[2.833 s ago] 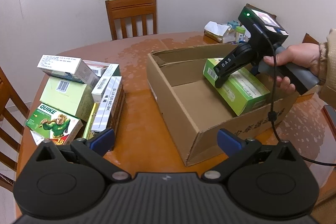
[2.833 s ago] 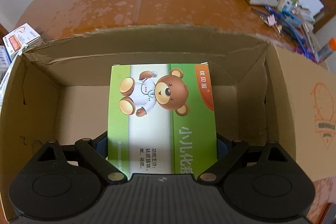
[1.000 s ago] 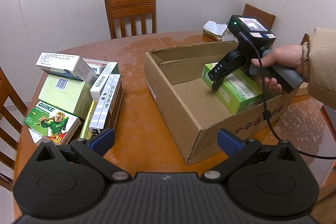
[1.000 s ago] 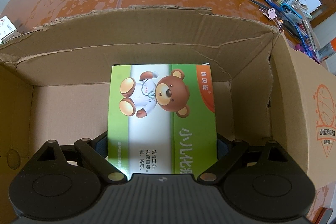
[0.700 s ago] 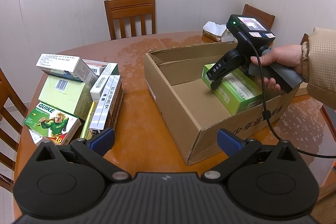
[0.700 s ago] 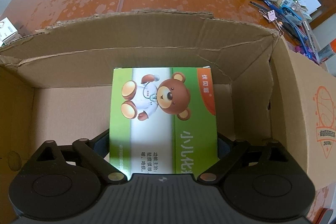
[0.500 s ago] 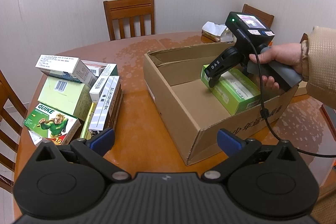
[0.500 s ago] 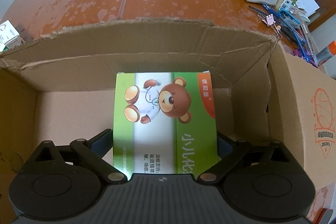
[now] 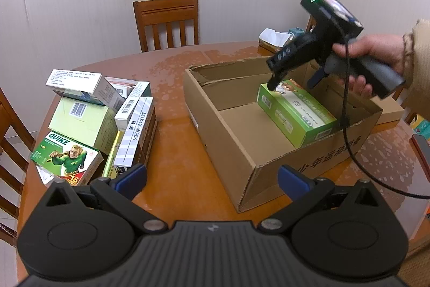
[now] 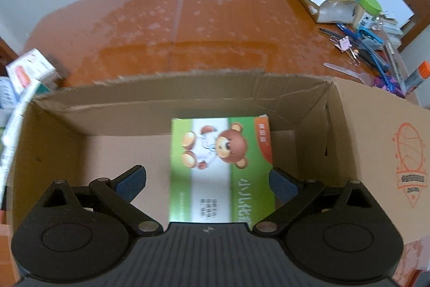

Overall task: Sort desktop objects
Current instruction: 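Open the right gripper to release the green box inside, then raise the open right gripper up out of the cardboard box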

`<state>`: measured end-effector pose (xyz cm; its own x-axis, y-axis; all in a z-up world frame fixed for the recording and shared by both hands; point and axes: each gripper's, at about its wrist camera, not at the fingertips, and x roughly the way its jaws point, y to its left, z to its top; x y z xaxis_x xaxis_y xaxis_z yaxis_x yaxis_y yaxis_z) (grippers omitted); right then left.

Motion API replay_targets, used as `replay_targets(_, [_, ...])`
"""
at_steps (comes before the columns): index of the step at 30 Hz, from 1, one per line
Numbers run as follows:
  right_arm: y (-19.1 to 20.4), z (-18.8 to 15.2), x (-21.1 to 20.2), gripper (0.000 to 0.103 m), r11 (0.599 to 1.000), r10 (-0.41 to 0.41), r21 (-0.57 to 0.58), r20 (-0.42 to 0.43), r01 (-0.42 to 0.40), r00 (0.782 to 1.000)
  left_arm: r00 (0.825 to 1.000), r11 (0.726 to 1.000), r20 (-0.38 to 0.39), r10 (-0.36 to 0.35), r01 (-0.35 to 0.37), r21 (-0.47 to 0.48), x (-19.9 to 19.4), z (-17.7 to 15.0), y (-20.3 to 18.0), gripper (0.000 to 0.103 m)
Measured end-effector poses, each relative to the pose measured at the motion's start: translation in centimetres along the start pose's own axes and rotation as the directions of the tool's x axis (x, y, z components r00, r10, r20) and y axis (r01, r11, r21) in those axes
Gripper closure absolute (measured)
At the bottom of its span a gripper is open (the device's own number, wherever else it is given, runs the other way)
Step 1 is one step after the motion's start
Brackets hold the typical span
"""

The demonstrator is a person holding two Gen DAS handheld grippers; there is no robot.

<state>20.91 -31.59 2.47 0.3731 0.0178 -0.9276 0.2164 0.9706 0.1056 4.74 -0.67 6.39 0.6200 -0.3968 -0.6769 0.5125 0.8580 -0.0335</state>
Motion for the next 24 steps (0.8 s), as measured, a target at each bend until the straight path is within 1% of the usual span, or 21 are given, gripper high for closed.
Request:
replay_targets(3, [-0.1,0.2,-0.7,0.002,0.994,0.108,0.032,-0.034,-0.107,0.994,1.0,1.0,0.003,-0.005,0.005,-0.002,0.0,-0.1,0.1,0.0])
replay_targets(7, [0.5,0.1,-0.7,0.001,0.967,0.245,0.096,-0.102,-0.236,0.964,1.0,1.0,0.004,-0.005,0.005,-0.012,0.1,-0.2,0.4,0.0])
replay_targets(13, [2.7,-0.7,0.2,0.001,0.937,0.347,0.112,-0.173,-0.331,0.922,1.0,1.0,0.006,0.0,0.0,-0.022,0.2,-0.4,0.7,0.0])
replay_targets(14, [3.0,-0.8,0.5,0.001,0.936,0.35,0.113,-0.185,-0.334,0.918,1.0,1.0,0.006,0.0,0.0,-0.023,0.2,-0.4,0.7,0.0])
replay_targets(20, [4.2,-1.5,1.8,0.0,0.958,0.286,0.082,-0.218,-0.274,0.933,1.0,1.0,0.004,0.001,-0.001,-0.027,0.2,-0.5,0.7,0.0])
replay_targets(24, [4.4,-1.7,2.2,0.0,0.962,0.273,0.08,-0.219,-0.262,0.937,1.0,1.0,0.003,-0.001,0.001,-0.019,0.3,-0.4,0.6,0.0])
